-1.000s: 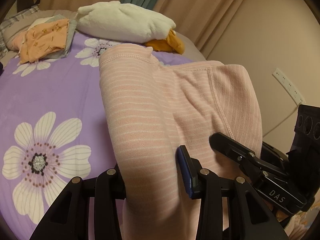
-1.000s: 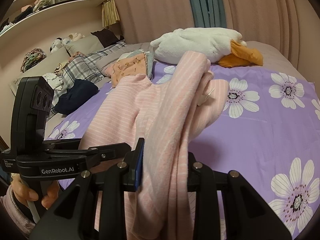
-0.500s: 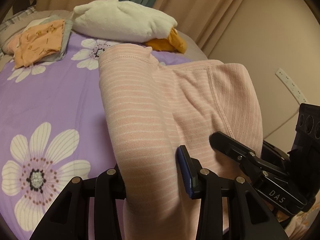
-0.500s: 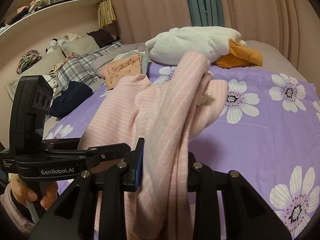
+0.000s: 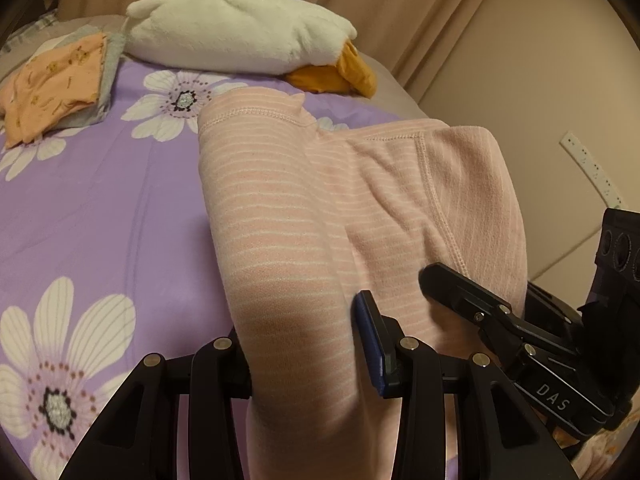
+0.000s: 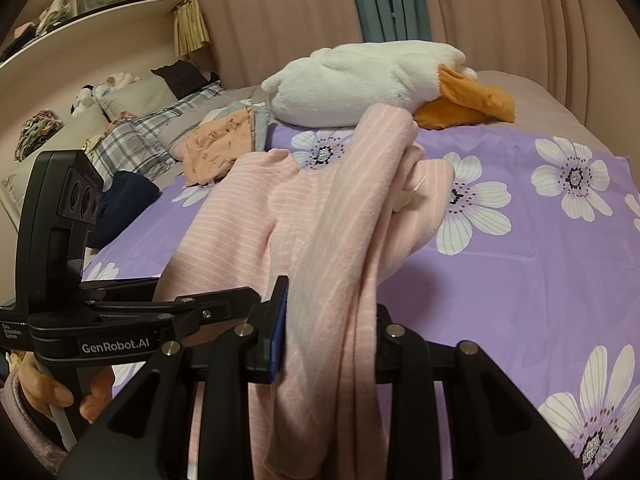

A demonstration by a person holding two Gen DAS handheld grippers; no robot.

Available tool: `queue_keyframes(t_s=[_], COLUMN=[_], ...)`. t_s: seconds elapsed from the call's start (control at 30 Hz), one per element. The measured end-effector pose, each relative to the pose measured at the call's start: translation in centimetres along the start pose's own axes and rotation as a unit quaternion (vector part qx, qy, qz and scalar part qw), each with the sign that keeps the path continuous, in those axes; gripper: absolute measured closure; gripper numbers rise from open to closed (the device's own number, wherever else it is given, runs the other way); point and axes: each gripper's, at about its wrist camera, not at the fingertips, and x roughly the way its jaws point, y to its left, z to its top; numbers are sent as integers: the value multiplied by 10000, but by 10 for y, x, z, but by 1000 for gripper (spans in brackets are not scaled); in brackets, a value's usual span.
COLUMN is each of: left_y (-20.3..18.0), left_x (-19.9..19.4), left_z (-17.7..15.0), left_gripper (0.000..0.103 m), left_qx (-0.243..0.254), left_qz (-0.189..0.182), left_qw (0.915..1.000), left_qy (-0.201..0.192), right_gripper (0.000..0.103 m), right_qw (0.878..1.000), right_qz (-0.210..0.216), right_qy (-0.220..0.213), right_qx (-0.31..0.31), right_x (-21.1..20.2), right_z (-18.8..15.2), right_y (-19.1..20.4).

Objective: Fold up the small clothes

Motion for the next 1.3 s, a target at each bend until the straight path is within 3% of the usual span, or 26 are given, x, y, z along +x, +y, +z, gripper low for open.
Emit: queue_keyframes(t_s=[0.57,1.3], left_y=[10,19], left_x=[51,88], left_z=[20,27], left_gripper=[63,63], left_qx=[-1,-59], left_qz=[33,152], left_qw=[9996,9982], left_qy=[293,576], right_gripper=[74,73], right_qw=[9995,9982], right_qz=[-178,-302], right_qy=[175,398], right_qx=[190,337], right_x=[47,83], right_z=[5,1], right_y=[-32,-45])
